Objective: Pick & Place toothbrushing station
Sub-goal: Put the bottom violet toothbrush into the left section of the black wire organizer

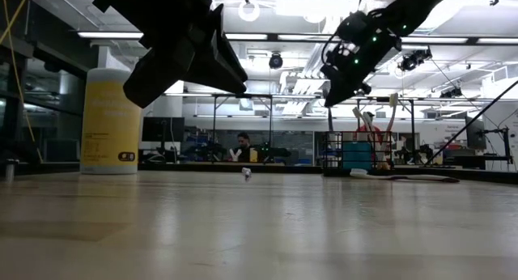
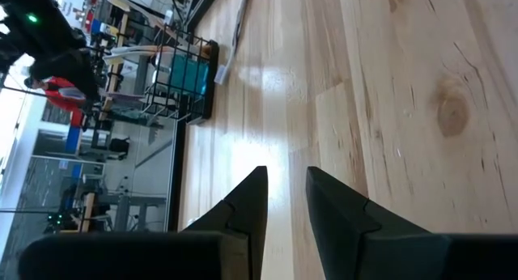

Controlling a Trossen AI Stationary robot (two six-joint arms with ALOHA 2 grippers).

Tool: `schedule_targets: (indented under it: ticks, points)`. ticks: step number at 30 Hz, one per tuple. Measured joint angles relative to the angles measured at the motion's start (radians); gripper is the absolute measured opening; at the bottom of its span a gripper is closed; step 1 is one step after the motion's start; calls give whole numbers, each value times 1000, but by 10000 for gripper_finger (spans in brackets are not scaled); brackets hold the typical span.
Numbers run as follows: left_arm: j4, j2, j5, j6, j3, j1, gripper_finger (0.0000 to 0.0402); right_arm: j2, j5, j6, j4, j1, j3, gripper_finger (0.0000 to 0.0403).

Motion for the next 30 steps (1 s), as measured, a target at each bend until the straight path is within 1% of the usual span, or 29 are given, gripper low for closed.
schedule_targets:
  ticks: [5, 9, 17, 20, 30]
  points:
    - [0, 0, 1, 0, 0, 0, 81, 48, -1, -3, 22, 20, -1, 6]
    - [-1, 0, 2, 0, 0, 0, 81, 77, 32, -4, 25, 32, -1, 6]
    - [-3, 0, 4, 0, 0, 0, 81, 89, 47, -4, 19, 34, -1, 10]
    - [-3, 0, 4, -4, 0, 0, 81, 89, 46, -4, 18, 34, -1, 20]
    - [-3, 0, 8, -8, 0, -2, 81, 89, 41, 11, 9, 34, -1, 77]
